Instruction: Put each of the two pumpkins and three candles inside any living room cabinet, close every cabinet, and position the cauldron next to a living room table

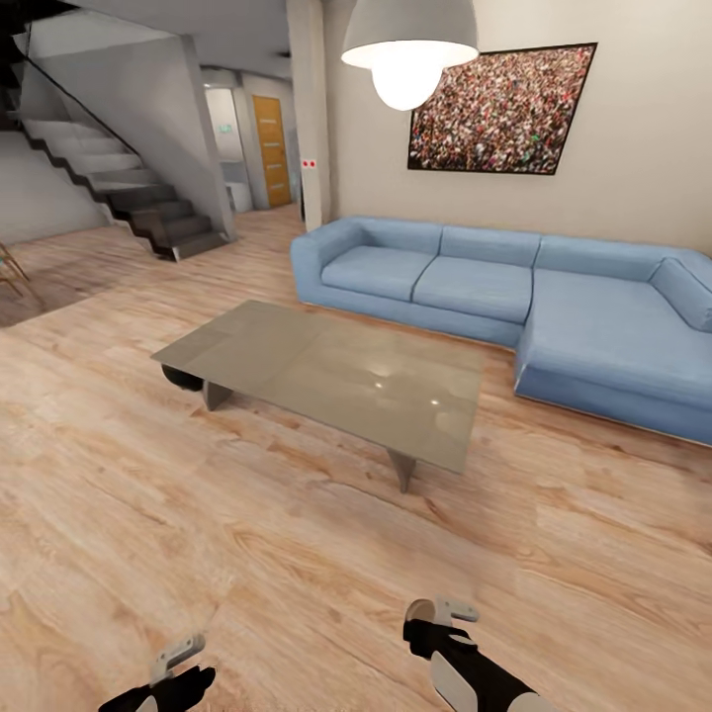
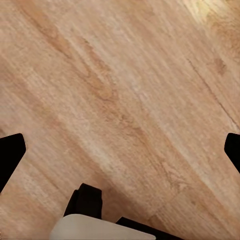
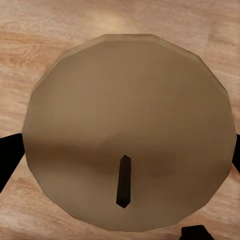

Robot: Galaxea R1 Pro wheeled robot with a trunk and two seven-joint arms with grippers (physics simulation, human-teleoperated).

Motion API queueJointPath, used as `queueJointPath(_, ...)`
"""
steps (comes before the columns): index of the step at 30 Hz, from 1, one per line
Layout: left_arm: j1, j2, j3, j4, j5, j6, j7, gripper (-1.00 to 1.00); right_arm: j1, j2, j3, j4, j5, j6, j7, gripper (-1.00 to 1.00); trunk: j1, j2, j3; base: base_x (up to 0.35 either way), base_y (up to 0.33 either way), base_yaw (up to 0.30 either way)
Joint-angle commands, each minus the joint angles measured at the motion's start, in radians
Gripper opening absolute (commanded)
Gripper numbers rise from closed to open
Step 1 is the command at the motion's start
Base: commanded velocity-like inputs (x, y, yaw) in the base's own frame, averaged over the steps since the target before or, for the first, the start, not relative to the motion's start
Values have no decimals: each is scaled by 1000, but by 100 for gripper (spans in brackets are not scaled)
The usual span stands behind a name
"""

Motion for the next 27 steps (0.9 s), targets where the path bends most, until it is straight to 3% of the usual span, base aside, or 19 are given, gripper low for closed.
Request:
queueJointPath(1, 0, 1, -6, -2, 8, 3, 3, 100, -1, -1, 9, -3, -4, 4, -8, -100, 0, 0, -2, 0, 0, 243)
queueJointPath(27, 0, 2, -8, 0, 8, 3, 3, 100, -1, 0, 9, -3, -4, 4, -8, -100, 0, 0, -27, 0, 0, 242)
